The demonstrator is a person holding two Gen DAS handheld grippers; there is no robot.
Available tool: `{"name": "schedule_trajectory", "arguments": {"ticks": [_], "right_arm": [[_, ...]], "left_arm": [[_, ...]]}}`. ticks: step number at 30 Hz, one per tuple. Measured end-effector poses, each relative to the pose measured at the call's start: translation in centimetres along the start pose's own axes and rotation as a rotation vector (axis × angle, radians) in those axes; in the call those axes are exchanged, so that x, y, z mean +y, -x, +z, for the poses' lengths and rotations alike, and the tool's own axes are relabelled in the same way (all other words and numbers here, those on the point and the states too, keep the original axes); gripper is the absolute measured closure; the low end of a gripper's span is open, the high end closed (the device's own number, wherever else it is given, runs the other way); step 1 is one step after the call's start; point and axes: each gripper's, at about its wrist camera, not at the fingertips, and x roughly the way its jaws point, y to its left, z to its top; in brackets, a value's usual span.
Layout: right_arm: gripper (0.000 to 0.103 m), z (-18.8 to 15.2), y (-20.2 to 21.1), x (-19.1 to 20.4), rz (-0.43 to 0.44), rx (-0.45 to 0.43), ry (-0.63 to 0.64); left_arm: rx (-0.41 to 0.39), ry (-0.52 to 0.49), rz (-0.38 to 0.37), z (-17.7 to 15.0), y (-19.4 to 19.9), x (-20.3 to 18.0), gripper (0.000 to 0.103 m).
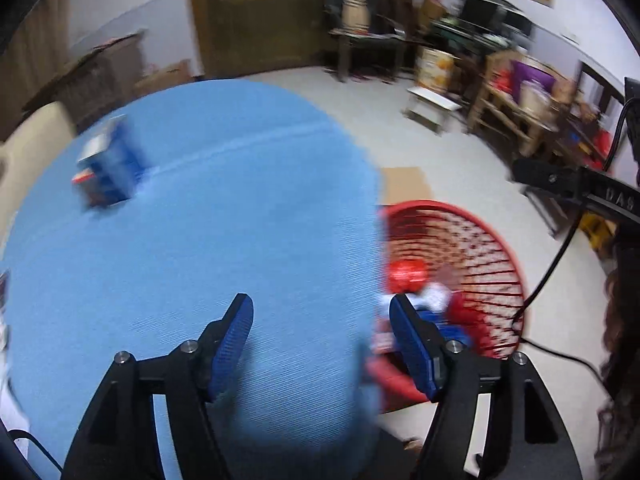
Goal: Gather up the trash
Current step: 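Move both empty grippers back over the table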
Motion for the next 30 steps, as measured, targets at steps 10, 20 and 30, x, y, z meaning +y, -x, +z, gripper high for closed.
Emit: {"name": "schedule_trajectory", "arguments": {"ticks": [10,20,30], "right_arm": [[0.022,0.4,-5.1,14.3,0.17,0.067,0.222],[0.019,1.8,-11.7,31.7,0.24,-0.038,0.327],[0.019,2.2,-20.7,40.1,0.104,-0.067,0.333]], "left_arm": [[-0.026,0.285,0.196,-6.0,2.8,13.3,0.031],[-0.077,0.425,0.254,-8.9,4.8,20.0,0.031],[-0.09,0.504,0.275,-10.6,5.6,23.9,0.031]]}}
